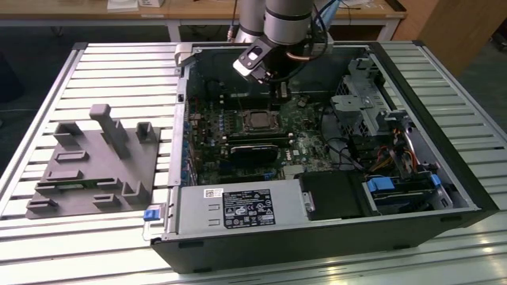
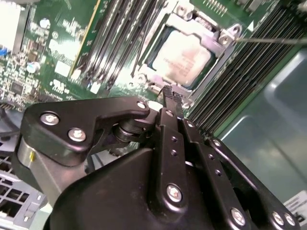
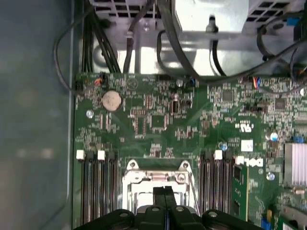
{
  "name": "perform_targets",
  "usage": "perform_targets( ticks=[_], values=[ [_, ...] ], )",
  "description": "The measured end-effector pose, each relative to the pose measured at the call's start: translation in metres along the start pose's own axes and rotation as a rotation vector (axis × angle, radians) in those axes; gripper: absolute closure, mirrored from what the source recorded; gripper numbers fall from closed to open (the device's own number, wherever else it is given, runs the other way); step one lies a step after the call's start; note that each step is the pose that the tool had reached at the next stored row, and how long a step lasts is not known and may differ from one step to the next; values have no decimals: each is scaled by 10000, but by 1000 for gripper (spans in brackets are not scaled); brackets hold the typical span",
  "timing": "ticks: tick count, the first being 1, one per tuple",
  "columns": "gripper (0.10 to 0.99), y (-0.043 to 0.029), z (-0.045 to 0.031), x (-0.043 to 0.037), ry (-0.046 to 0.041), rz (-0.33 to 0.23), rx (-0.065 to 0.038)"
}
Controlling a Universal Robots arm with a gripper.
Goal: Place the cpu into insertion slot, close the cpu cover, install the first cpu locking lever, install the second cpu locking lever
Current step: 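Close the cpu cover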
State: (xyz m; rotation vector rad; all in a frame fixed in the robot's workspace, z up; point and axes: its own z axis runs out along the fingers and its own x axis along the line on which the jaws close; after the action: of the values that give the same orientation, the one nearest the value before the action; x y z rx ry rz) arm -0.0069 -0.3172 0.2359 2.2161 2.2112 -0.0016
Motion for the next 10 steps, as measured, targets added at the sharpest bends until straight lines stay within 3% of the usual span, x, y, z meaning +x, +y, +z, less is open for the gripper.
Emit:
perform_targets(
  ticks=[10],
  values=[
    [980, -176, 70, -3, -3, 71, 2]
  ],
)
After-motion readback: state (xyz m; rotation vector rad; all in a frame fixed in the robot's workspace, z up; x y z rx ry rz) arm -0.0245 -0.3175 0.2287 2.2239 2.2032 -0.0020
